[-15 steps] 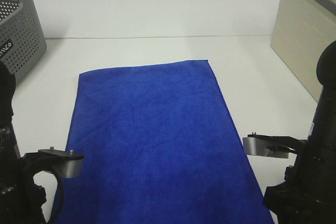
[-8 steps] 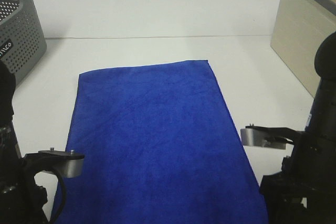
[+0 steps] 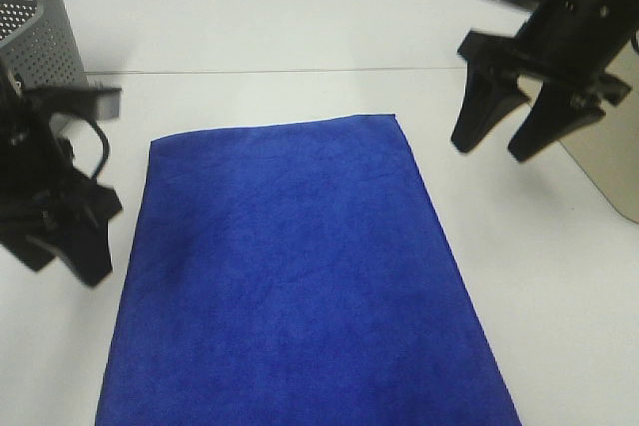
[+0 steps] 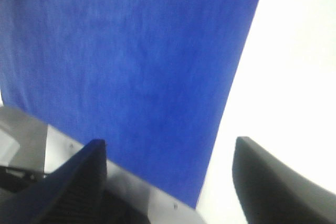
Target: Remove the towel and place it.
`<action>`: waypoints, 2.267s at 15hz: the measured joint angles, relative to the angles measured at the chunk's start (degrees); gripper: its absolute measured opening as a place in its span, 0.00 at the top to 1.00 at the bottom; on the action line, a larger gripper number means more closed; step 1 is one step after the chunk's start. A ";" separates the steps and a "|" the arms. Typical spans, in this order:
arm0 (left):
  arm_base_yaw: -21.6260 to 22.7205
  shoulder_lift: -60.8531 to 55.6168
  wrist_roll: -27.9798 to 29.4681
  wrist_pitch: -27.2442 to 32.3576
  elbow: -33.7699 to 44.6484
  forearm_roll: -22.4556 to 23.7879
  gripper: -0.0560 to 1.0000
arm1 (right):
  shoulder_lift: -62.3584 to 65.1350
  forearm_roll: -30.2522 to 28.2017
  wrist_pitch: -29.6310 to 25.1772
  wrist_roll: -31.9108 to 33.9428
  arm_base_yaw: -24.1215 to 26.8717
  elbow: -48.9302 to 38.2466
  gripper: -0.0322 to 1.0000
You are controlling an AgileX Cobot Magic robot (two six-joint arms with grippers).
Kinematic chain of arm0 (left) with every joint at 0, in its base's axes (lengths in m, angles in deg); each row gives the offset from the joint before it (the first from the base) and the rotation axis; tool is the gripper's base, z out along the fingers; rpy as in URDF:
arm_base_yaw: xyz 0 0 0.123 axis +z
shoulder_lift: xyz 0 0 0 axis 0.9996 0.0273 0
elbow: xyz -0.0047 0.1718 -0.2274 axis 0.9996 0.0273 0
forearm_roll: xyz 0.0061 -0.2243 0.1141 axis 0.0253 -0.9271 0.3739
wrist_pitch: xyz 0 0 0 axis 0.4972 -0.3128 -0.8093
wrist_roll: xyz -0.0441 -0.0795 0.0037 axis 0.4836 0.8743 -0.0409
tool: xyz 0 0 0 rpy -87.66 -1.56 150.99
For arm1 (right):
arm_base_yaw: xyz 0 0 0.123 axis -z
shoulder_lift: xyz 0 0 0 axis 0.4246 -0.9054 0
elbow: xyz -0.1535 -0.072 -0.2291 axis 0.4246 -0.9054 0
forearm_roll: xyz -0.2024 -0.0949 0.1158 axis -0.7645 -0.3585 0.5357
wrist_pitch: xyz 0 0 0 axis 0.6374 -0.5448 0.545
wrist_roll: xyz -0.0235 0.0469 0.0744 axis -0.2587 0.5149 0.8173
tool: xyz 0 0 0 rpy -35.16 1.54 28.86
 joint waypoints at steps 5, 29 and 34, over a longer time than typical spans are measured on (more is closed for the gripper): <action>12.55 11.12 2.35 -1.89 -22.40 1.72 0.34 | -12.72 -2.69 0.00 0.74 2.86 24.29 0.14; 13.35 47.33 2.58 -4.47 -57.12 -6.93 0.31 | -51.05 9.34 1.72 -4.93 2.92 55.58 0.17; 13.35 47.38 1.72 -4.58 -57.12 -6.99 0.31 | -51.22 9.63 1.78 -4.93 2.92 55.69 0.18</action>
